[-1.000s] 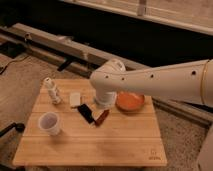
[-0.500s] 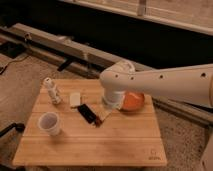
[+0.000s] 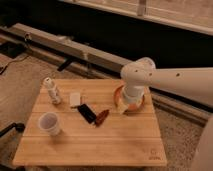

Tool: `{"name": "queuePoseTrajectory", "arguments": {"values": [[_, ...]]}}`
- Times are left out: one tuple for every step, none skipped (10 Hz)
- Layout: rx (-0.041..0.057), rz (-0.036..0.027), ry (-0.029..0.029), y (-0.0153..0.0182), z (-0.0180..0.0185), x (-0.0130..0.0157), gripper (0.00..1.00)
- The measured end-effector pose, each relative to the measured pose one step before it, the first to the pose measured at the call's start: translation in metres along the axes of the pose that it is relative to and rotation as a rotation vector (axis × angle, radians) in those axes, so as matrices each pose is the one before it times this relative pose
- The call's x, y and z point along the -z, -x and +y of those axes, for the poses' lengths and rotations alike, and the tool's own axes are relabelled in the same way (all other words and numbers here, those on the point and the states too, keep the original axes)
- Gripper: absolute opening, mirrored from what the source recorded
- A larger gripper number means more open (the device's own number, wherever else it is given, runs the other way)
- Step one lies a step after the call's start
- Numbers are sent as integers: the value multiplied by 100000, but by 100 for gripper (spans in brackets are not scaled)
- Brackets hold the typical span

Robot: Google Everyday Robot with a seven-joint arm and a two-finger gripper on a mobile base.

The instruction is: Move the arm in a circular motion

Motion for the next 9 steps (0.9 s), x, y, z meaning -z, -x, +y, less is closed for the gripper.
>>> {"name": "queuePoseTrajectory", "arguments": {"values": [[-6680,132,-150,823,-2857,-103,67],[-5609,51,383,1232,-2520,-100,67],[-3905,140,252,936,-1635,-107,67],[-4367,104,355,1096,-1659,-136,67],[-4969,374,317,1094,-1655,-276,67],[-2673,0,207,635,-648,-151,67],[-2069,161,193,446,-496,-247,67],[-1561,299,183,53,-79,-209,67],[-592,156,15,-19,-45,-95,67]]}}
